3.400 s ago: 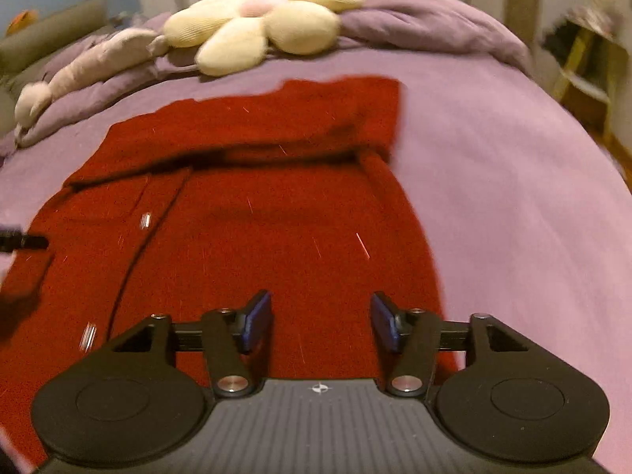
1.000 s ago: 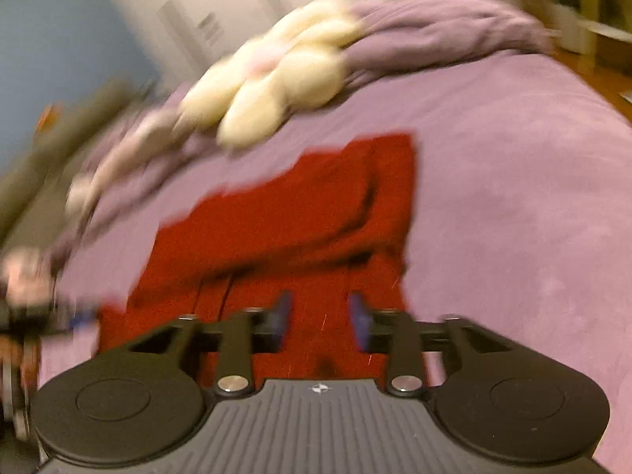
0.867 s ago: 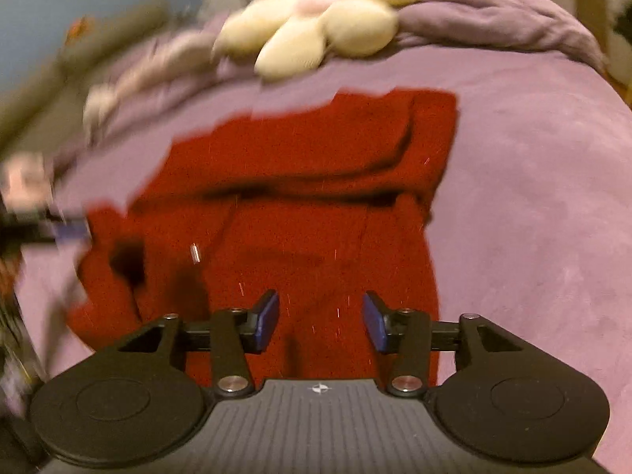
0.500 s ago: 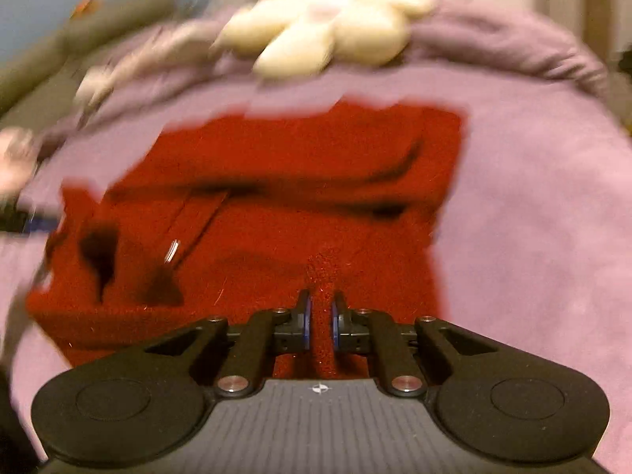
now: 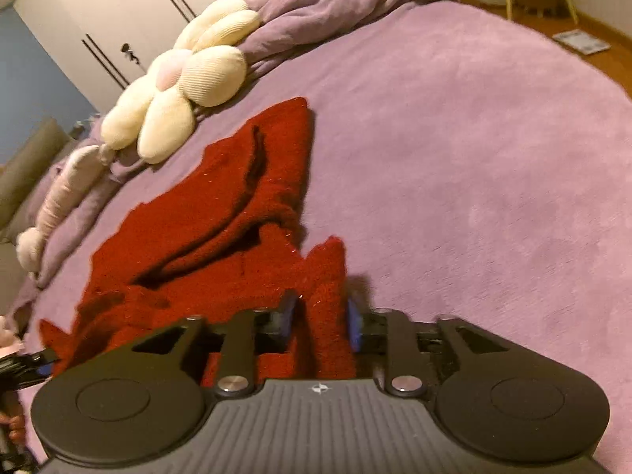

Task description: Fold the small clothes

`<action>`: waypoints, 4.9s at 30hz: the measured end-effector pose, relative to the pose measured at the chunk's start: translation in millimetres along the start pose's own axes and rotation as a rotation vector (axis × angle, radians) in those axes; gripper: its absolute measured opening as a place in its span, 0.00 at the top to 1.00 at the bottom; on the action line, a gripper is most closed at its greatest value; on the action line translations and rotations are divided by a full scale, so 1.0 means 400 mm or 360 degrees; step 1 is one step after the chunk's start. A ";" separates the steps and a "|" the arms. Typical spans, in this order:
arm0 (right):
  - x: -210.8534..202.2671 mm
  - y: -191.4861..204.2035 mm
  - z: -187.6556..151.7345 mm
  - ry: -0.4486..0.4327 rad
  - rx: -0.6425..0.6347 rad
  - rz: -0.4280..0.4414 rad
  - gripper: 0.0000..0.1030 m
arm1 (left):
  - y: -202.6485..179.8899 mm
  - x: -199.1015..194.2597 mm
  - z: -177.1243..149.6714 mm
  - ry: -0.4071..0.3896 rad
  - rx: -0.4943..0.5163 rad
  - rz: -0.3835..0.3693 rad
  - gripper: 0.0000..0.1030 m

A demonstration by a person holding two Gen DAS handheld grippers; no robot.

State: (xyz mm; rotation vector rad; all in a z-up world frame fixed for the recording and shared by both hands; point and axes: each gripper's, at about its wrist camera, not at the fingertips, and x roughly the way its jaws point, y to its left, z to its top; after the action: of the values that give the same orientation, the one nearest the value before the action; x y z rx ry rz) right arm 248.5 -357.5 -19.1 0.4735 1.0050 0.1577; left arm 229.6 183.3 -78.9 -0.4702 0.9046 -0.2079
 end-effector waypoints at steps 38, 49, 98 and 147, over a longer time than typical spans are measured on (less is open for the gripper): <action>0.123 0.302 0.232 -0.0378 -0.0557 -0.0218 0.85 | -0.031 0.019 0.177 -0.0377 0.0070 0.0261 0.80; 0.244 0.285 0.194 -0.0215 -0.0677 -0.0290 0.85 | 0.057 0.102 0.166 -0.0324 -0.0100 0.0211 0.81; 0.363 0.267 0.245 -0.0525 -0.0720 -0.0524 0.31 | -0.055 0.277 0.204 -0.0479 0.0075 0.0613 0.16; 0.061 0.252 0.063 -0.0373 -0.0400 -0.0492 0.77 | -0.054 0.043 0.008 -0.0125 0.0074 0.0543 0.24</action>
State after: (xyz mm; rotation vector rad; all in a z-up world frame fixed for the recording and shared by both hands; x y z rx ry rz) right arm 291.8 -267.5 18.7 0.1002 0.8029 -0.0489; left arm 243.1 158.8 -79.2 -0.2731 0.8868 0.0999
